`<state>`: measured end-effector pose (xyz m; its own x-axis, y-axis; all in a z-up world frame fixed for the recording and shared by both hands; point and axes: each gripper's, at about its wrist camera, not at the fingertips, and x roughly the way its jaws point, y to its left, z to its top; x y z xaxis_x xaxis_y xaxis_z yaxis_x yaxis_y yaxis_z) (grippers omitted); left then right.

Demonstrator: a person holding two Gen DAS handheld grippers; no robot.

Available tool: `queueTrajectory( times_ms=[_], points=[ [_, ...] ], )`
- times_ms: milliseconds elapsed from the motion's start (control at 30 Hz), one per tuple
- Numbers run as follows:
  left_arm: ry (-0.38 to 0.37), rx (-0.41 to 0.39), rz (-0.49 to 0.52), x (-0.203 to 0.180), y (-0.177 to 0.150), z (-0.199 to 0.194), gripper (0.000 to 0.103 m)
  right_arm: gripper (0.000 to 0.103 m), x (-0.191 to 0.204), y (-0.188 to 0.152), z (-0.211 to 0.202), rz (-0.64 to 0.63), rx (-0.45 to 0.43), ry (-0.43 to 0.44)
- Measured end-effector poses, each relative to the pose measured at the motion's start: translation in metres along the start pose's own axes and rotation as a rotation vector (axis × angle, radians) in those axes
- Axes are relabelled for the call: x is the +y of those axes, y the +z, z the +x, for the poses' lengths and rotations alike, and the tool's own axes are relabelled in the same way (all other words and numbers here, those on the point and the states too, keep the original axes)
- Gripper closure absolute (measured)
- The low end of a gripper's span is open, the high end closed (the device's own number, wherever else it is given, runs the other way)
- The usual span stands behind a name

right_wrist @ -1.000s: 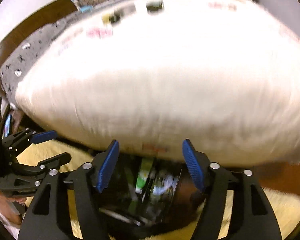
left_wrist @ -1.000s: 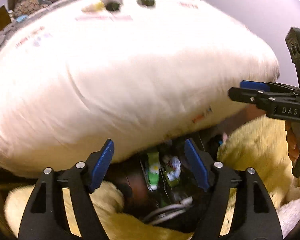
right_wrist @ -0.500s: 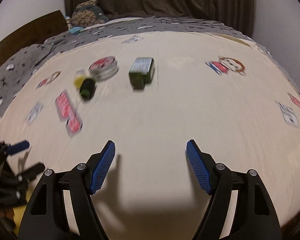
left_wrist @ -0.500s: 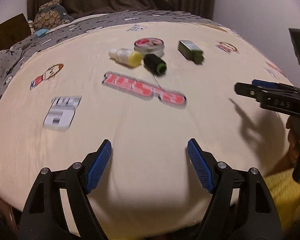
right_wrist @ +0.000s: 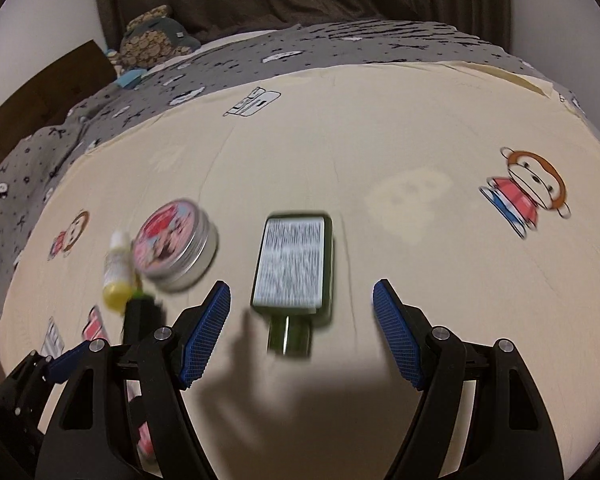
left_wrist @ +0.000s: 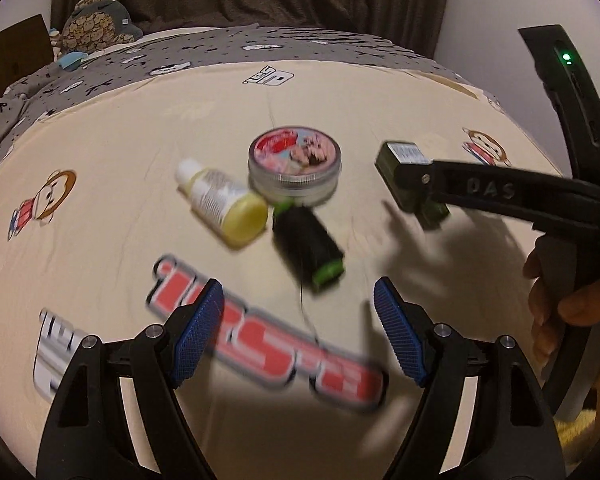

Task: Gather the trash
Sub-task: 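Grasp the black thread spool with the left gripper while the right grasps the olive-green bottle, then lower the spool and olive-green bottle into the dark bin and open both grippers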

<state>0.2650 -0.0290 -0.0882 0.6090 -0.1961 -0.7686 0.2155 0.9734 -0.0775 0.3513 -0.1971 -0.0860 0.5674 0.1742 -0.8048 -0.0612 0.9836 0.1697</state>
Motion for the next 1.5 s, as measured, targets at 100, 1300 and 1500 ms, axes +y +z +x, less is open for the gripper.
queueTrajectory(
  times_ms=[100, 1300, 1500],
  points=[
    [0.007, 0.012, 0.001, -0.003, 0.011, 0.013, 0.037, 0.029, 0.0, 0.006, 0.013, 0.007, 0.023, -0.015],
    [-0.133, -0.081, 0.133, -0.043, -0.128, -0.139, 0.078, 0.059, -0.005, -0.186, -0.168, -0.161, -0.028, 0.182],
    [-0.173, -0.042, 0.163, -0.056, -0.179, -0.152, 0.078, 0.059, -0.009, -0.243, -0.181, -0.147, -0.014, 0.15]
  ],
)
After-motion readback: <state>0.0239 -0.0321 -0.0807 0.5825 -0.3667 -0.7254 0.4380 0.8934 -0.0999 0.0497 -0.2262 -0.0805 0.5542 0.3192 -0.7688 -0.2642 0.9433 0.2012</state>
